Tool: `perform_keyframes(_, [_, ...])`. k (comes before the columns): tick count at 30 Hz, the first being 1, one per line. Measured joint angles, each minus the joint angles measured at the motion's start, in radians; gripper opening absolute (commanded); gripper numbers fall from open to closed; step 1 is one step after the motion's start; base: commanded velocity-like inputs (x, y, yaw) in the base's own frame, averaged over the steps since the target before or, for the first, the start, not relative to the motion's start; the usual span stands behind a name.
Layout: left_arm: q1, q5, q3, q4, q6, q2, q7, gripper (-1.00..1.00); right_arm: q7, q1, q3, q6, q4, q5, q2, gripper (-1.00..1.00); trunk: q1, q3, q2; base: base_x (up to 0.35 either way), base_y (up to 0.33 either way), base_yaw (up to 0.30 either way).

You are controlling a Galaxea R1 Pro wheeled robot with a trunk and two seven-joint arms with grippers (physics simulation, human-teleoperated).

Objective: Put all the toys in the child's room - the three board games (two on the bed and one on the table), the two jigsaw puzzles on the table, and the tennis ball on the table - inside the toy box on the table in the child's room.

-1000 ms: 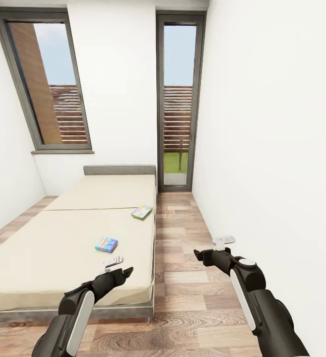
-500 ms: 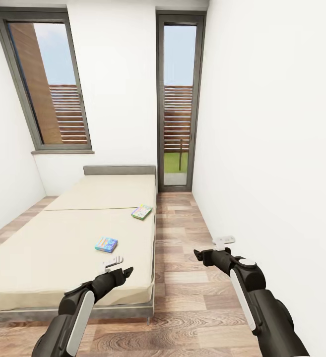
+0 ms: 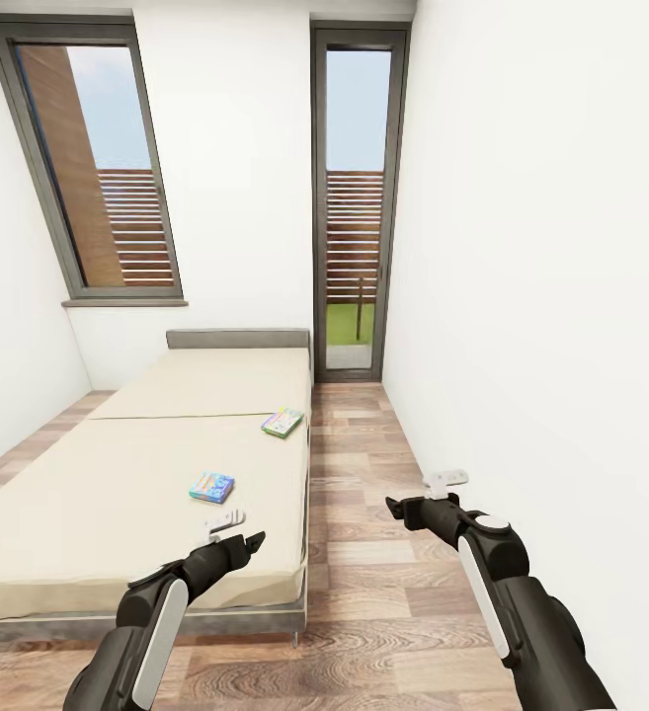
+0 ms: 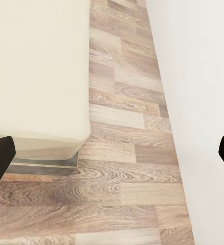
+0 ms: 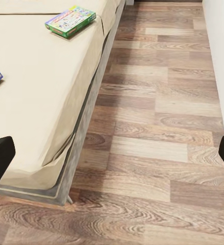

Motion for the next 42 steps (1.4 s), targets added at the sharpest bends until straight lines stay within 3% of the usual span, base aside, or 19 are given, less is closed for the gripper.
perform_keyframes(9, [0.0,0.0,-0.001,0.0,0.0,0.0,0.001,1.0,0.001,0.0,0.0,0.0,0.001,0.0,-0.001,1.0,0.0,0.0,0.0,0.0,0.0,0.027])
perform_keyframes(14, [0.006,0.028,-0.001,0.001,-0.002,0.007,0.006,1.0,0.001,0.008,-0.002,-0.001,0.007,0.003,0.002,1.0,0.0,0.0,0.0,0.0,0.0,0.131])
perform_keyframes(21, [0.01,0.061,-0.001,0.002,-0.004,0.012,0.011,1.0,0.001,0.014,-0.003,0.0,0.012,0.005,0.005,1.0,0.0,0.0,0.0,0.0,0.0,0.225])
perform_keyframes(42, [0.013,0.073,-0.001,0.002,-0.004,0.014,0.013,1.0,0.0,0.017,-0.003,0.0,0.014,0.006,0.006,1.0,0.0,0.0,0.0,0.0,0.0,0.282])
